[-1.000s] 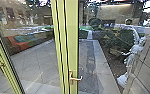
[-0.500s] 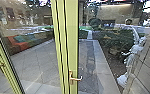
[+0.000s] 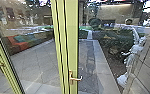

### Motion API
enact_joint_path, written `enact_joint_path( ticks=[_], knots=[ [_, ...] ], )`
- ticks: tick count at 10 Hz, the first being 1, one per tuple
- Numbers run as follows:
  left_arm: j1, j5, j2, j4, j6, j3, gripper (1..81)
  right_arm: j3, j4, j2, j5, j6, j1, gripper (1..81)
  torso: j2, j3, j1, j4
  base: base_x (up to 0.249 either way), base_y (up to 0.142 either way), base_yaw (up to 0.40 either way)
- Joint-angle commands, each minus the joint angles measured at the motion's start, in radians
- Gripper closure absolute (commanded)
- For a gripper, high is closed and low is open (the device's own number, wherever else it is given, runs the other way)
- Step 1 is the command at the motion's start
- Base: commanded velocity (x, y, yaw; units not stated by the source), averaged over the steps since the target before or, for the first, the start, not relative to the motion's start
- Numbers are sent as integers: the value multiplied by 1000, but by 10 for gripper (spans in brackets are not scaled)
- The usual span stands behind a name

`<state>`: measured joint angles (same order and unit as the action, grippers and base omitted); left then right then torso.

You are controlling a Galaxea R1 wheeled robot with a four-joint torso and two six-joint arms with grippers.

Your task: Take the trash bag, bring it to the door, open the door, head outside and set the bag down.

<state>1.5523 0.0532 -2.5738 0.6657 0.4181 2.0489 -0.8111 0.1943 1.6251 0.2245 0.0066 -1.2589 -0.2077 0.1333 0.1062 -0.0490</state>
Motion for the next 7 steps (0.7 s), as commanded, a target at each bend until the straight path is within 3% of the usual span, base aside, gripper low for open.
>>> enact_joint_path(
  ticks=[1,3,7],
  knots=[
    [-34,-87,18,2,2,-21,811,96,169,-98,-369,7,366,10,0,0,0,0,0,0,0],
    [-34,-85,18,2,2,-21,811,86,234,-98,-509,33,532,10,0,0,0,0,0,0,0],
    [-38,-84,12,5,2,-21,811,60,203,-6,-730,249,833,10,0,0,0,0,0,0,0]
  ],
)
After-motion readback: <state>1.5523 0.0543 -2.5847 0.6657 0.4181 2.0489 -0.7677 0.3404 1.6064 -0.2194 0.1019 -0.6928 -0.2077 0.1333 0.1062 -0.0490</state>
